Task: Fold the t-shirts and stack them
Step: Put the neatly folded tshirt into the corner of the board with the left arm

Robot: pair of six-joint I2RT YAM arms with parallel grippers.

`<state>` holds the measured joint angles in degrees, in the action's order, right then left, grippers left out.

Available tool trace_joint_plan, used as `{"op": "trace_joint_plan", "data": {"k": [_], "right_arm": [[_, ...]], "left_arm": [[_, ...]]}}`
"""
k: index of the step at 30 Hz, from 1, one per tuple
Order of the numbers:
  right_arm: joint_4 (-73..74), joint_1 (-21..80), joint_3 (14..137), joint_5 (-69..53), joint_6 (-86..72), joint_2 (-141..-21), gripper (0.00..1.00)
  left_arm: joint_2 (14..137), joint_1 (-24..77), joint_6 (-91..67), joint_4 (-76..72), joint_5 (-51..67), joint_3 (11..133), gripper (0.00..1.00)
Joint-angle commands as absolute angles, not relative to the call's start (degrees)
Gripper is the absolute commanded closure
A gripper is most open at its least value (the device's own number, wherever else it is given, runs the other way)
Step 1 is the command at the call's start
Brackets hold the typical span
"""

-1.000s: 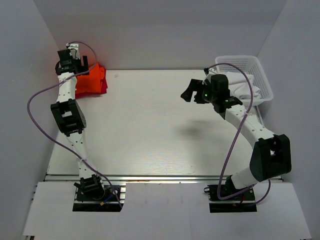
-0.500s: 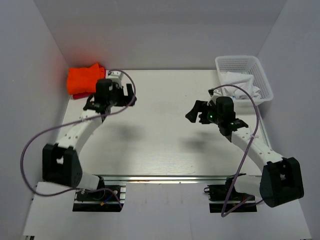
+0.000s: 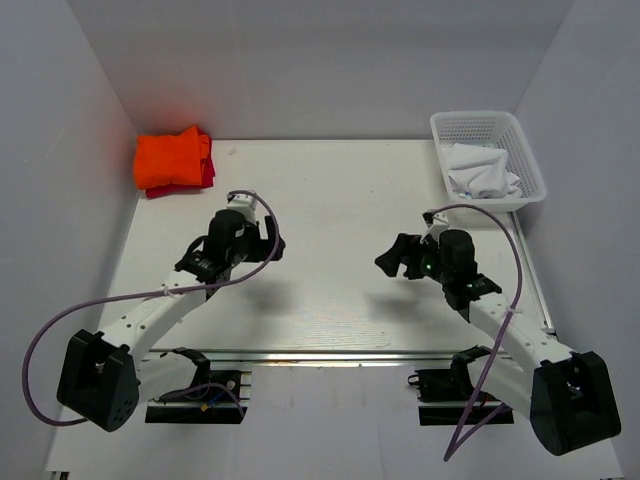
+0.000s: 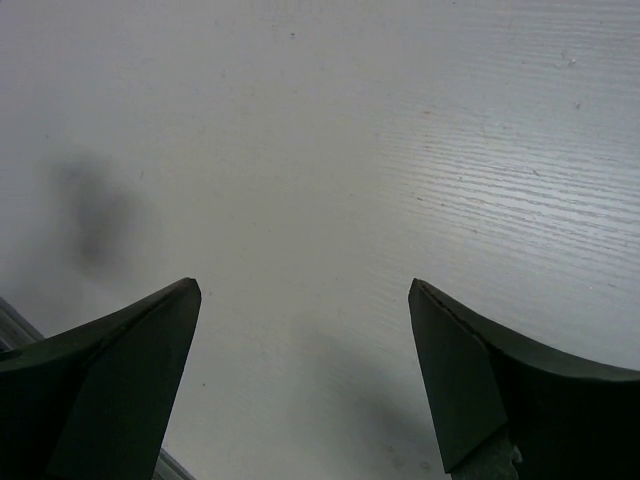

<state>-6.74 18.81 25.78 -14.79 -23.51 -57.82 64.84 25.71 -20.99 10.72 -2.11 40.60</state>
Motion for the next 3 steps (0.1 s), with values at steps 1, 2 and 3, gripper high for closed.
{"op": "trace_joint_plan", "data": {"k": [1, 2, 3], "right_arm": [[-14.32, 18.72, 24.09, -17.14, -23.47, -56.07, 0.1], [-14.94, 18.89, 23.91, -17.05, -23.64, -55.9, 0.1], [-15.64, 18.72, 23.82, -17.14, -23.9, -55.81, 0.1]], "left_arm": [[63.11, 26.63, -19.18, 9.24, -5.8, 41.4, 0.0], [62.5, 27.15, -19.16, 8.62, -5.8, 40.79, 0.0], [62.49, 27.16, -18.46, 8.09, -5.8, 40.78, 0.0]]}}
